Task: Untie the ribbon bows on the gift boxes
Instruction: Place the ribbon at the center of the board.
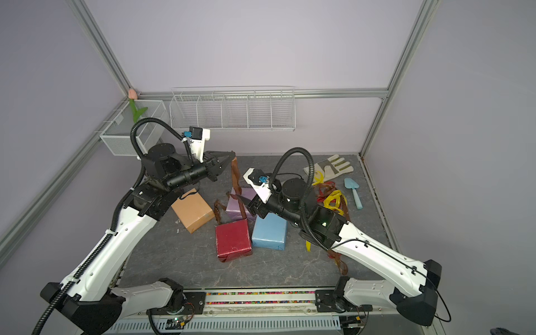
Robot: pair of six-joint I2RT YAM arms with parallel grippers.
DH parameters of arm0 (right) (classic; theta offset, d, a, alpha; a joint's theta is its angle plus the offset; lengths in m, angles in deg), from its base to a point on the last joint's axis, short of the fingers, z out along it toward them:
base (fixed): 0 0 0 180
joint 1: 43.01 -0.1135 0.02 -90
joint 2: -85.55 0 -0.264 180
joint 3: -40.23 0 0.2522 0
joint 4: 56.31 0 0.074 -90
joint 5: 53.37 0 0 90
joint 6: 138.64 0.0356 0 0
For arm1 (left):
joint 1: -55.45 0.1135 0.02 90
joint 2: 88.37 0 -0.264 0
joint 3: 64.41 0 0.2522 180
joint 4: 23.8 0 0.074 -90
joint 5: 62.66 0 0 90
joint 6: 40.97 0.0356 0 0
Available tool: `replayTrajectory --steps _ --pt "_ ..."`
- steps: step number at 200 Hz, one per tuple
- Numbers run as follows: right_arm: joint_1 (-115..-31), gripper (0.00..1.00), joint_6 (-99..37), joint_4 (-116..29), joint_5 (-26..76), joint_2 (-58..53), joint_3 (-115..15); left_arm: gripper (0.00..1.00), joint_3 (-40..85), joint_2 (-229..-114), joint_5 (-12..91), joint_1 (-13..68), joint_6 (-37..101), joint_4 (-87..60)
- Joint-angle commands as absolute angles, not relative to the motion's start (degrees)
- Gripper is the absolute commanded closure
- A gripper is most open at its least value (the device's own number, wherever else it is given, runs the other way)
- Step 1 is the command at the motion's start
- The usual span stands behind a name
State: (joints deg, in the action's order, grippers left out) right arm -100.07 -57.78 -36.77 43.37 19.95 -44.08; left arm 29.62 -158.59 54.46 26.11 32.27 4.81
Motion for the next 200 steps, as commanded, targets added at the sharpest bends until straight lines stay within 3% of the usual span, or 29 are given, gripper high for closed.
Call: replayTrajectory --steps 1,64,118,200 --pt "-98.64 0.21 -59.59 -35.39 44.39 22.45 -42.05 1.0 28.64 -157.36 56.29 24.52 33.62 3.67" --pt "-94.81 0.24 -59.54 -32.89 33.36 22.77 -42.52 1.0 28.01 -157.48 69.65 22.16 33.13 2.94" --pt "-93.4 0.25 -58.85 -35.32 30.56 21.29 -41.21 1.0 28.9 -157.91 78.55 22.18 31.33 1.61" --pt "-91.62 0.46 -57.19 -39.88 23.72 17.02 -41.3 1.0 28.77 -157.31 85.22 22.14 29.98 -0.82"
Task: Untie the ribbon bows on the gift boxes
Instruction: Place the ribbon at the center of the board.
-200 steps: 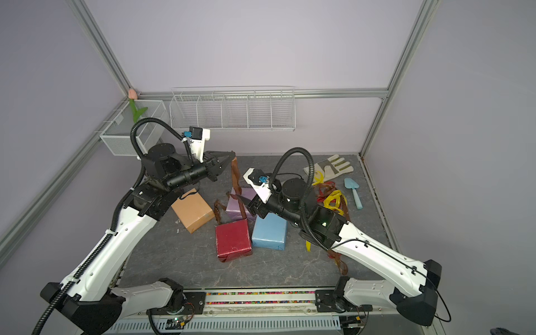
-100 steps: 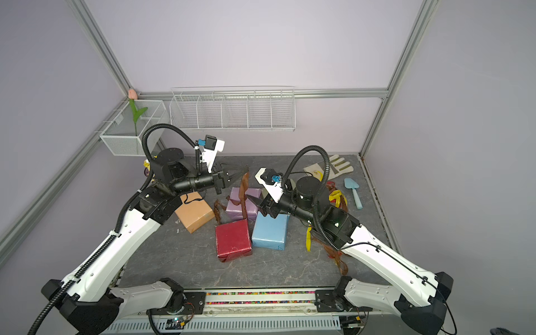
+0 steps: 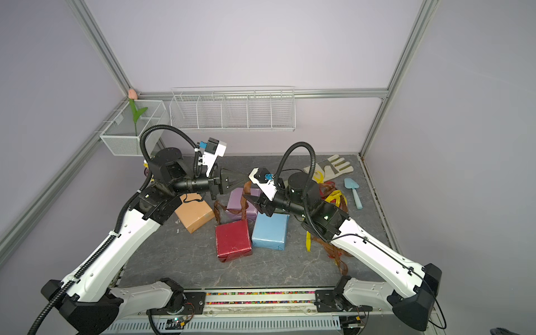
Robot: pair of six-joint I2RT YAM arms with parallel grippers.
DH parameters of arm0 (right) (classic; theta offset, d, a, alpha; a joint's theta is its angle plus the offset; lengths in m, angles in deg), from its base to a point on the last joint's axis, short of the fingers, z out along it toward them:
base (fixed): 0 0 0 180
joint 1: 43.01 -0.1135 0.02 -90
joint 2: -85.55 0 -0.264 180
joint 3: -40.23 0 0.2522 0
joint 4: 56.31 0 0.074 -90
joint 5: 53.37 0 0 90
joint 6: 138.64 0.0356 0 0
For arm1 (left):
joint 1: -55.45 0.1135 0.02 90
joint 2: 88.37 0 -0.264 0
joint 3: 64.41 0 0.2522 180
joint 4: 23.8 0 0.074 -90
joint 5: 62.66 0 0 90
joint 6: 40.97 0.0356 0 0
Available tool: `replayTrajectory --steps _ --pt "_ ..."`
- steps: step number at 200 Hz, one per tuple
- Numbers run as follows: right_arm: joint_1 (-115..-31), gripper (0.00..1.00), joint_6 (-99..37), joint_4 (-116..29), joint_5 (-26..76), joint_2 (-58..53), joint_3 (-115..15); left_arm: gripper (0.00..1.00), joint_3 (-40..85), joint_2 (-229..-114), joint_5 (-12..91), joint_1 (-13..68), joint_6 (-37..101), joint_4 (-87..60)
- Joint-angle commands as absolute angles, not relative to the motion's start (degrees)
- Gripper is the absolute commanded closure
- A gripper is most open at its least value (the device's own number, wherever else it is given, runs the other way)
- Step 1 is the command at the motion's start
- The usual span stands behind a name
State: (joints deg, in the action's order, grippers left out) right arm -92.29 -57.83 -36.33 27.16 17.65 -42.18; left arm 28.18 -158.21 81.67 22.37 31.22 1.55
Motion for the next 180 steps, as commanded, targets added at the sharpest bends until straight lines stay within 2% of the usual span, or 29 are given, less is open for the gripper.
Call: replayTrajectory --steps 1,82,115,139,156,166,180 --pt "-91.62 0.46 -57.17 -39.94 23.63 16.97 -41.3 1.0 28.79 -157.38 85.29 22.14 29.97 -0.9" --pt "-91.37 0.9 -55.65 -41.93 20.64 17.08 -40.29 1.0 29.24 -157.95 85.43 22.13 30.75 -0.13" --pt "-90.84 0.93 -55.31 -42.05 23.72 17.09 -40.24 1.0 29.41 -157.84 83.26 22.13 31.86 1.56" --pt "-89.77 0.93 -56.44 -40.23 28.95 18.07 -40.87 0.75 30.66 -157.63 76.24 22.11 35.9 8.66" --pt "-88.46 0.93 -58.21 -37.41 32.77 19.81 -42.34 0.62 30.8 -156.81 68.67 22.23 38.66 13.41" --pt "-87.27 0.93 -59.42 -35.73 34.4 21.33 -43.49 0.58 30.0 -155.74 62.05 22.4 38.6 14.91" --pt "-86.17 0.93 -61.15 -33.96 36.26 22.97 -45.26 0.48 27.14 -153.9 52.49 22.59 38.64 14.96"
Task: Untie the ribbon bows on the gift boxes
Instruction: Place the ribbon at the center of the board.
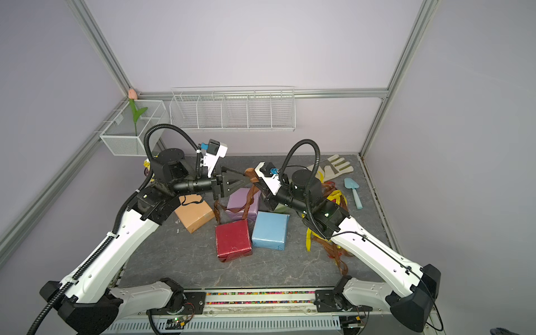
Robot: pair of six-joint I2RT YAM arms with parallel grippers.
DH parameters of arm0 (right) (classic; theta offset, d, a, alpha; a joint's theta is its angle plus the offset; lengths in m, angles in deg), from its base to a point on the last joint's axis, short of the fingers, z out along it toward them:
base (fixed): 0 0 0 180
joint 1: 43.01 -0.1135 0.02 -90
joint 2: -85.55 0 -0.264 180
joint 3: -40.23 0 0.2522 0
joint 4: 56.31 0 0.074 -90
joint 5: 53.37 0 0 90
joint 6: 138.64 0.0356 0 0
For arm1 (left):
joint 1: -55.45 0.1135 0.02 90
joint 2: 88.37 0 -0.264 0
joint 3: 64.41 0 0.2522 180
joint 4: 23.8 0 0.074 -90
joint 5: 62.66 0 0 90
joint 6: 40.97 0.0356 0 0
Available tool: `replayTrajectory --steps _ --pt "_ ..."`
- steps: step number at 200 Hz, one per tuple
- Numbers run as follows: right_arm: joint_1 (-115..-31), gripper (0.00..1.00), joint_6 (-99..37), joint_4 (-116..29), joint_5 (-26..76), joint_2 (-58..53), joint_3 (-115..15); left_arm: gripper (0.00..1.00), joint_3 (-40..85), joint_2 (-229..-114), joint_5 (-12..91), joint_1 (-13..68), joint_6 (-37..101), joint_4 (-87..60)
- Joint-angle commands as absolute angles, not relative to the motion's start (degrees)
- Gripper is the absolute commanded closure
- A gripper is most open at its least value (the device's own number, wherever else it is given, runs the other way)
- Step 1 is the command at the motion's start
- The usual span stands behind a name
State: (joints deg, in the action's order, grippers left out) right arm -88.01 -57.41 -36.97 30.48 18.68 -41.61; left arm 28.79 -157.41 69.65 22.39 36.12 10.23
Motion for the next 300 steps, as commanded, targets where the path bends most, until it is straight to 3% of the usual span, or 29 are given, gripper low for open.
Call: replayTrajectory --steps 1,19,57,127,183,256,300 --pt "-86.13 0.93 -61.35 -33.77 36.44 23.11 -45.47 0.47 26.92 -153.74 51.87 22.63 38.69 14.94" --pt "-85.63 0.93 -64.85 -29.34 40.85 24.11 -50.07 0.41 22.85 -151.65 42.51 24.72 39.28 14.92" --pt "-84.91 0.93 -71.63 -25.51 48.03 25.54 -58.94 0.33 14.46 -148.59 35.2 32.35 35.65 12.57" --pt "-84.73 0.93 -85.83 -31.45 63.24 28.16 -69.23 0.32 9.5 -151.42 22.49 34.6 32.98 11.5" --pt "-83.56 0.94 -94.86 -33.26 72.55 24.12 -73.86 0.3 7.36 -151.68 19.73 35.48 33.03 10.97" --pt "-71.39 0.93 -83.17 -29.73 72.39 24.57 -66.4 0.3 6.89 -151.82 18.18 35.79 33.11 11.34" --pt "-58.23 0.93 -61.39 -27.96 59.29 25.65 -50.38 0.29 6.05 -151.91 15.38 35.82 31.87 12.43"
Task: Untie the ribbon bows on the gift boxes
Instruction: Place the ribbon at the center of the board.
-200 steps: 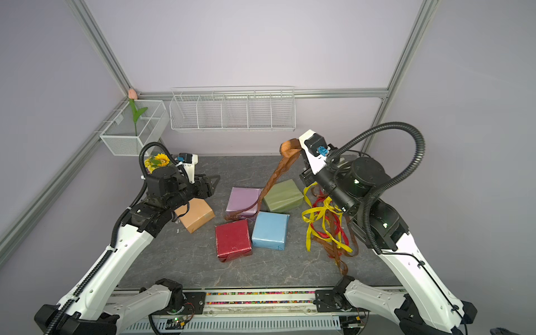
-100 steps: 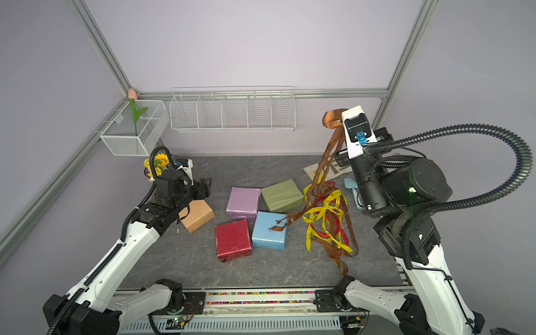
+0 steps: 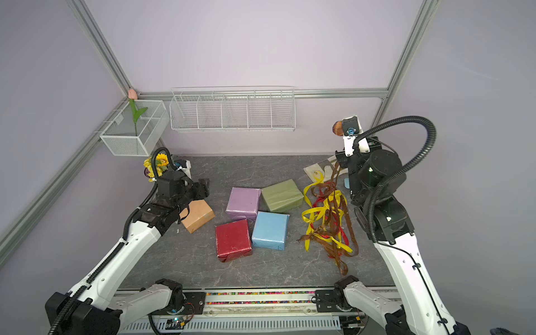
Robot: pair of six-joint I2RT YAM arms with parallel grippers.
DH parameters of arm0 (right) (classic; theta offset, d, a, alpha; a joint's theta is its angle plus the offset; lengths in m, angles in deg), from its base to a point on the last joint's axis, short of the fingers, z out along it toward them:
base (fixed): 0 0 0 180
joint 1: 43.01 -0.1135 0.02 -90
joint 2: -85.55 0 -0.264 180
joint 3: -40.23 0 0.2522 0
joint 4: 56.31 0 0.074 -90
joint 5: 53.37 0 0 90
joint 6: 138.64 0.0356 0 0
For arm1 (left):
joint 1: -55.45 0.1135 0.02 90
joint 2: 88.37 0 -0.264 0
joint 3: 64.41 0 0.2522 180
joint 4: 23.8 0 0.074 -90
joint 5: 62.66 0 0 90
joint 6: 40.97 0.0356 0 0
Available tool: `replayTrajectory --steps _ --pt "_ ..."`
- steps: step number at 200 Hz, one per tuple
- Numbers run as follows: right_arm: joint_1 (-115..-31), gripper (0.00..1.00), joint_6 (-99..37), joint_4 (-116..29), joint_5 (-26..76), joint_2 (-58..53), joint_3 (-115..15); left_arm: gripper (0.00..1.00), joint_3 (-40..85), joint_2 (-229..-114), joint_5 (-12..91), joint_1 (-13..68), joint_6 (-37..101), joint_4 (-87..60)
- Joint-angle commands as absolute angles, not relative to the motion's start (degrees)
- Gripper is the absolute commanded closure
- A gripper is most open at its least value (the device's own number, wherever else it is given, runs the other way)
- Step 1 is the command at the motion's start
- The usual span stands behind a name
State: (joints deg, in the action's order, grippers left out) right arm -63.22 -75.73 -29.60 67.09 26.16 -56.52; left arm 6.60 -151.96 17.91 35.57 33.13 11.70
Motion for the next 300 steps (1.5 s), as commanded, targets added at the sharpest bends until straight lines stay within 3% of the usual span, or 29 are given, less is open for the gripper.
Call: replayTrajectory --steps 1,34,141,193,238,268,300 --pt "-58.05 0.93 -61.03 -27.96 59.04 25.54 -50.1 0.29 6.09 -151.87 15.34 35.79 31.88 12.44" --pt "-53.3 0.93 -53.62 -26.64 51.82 19.93 -44.68 0.28 5.21 -151.82 13.73 35.76 31.33 12.9" --pt "-47.78 0.93 -43.66 -20.23 41.46 -1.99 -40.68 0.26 1.01 -152.26 12.33 35.82 31.27 12.48" --pt "-47.51 0.87 -42.01 -18.45 37.76 -7.7 -40.16 0.25 -3.57 -153.94 10.91 35.77 31.15 4.25" --pt "-47.51 0.58 -43.7 -14.8 33.38 -9.22 -41.65 0.21 -6.26 -157.6 8.94 35.79 30.57 -1.54" --pt "-47.4 0.36 -43.92 -13.82 33.47 -7.57 -41.83 0.2 -6.17 -161.57 5.67 35.76 34.53 -5.05" --pt "-46.25 0.18 -46.22 -15.0 30.49 -4.95 -40.71 0.19 -6.14 -164.46 2.2 35.94 41.33 -8.61"
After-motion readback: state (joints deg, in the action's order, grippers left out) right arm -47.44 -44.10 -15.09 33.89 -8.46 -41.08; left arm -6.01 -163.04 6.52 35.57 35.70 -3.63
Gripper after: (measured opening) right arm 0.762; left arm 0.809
